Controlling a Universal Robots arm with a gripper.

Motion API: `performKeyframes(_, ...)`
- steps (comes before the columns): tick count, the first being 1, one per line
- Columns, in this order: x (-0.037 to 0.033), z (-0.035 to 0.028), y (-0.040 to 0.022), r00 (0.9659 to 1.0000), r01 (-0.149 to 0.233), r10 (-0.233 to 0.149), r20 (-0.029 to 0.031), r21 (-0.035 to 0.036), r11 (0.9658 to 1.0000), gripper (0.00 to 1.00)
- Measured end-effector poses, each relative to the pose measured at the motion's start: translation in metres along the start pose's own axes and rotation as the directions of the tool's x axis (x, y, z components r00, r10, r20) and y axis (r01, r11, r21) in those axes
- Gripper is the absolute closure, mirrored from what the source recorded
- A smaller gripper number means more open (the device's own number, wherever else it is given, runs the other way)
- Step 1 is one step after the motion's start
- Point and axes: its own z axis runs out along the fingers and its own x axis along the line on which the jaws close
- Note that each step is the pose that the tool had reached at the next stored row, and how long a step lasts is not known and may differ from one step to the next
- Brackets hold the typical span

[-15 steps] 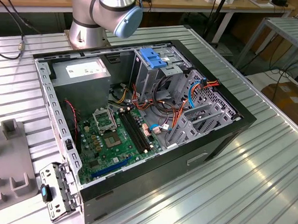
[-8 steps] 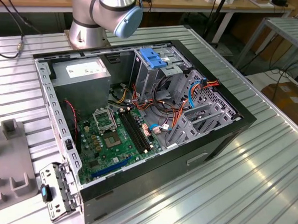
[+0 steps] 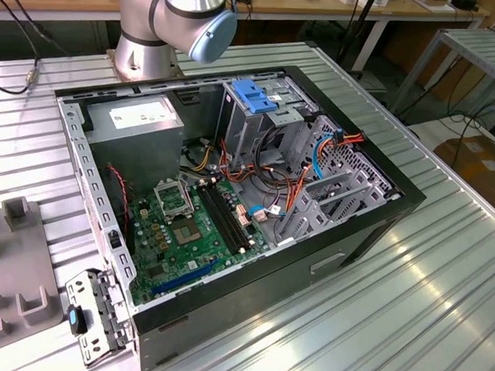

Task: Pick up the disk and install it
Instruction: 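Pick up the disk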

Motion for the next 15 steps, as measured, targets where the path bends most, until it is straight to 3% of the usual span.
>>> performKeyframes(15, -0.0009, -0.0203, 0.0002, 1.0000, 0.000, 0.000, -0.0001, -0.0030, 1.0000, 0.63)
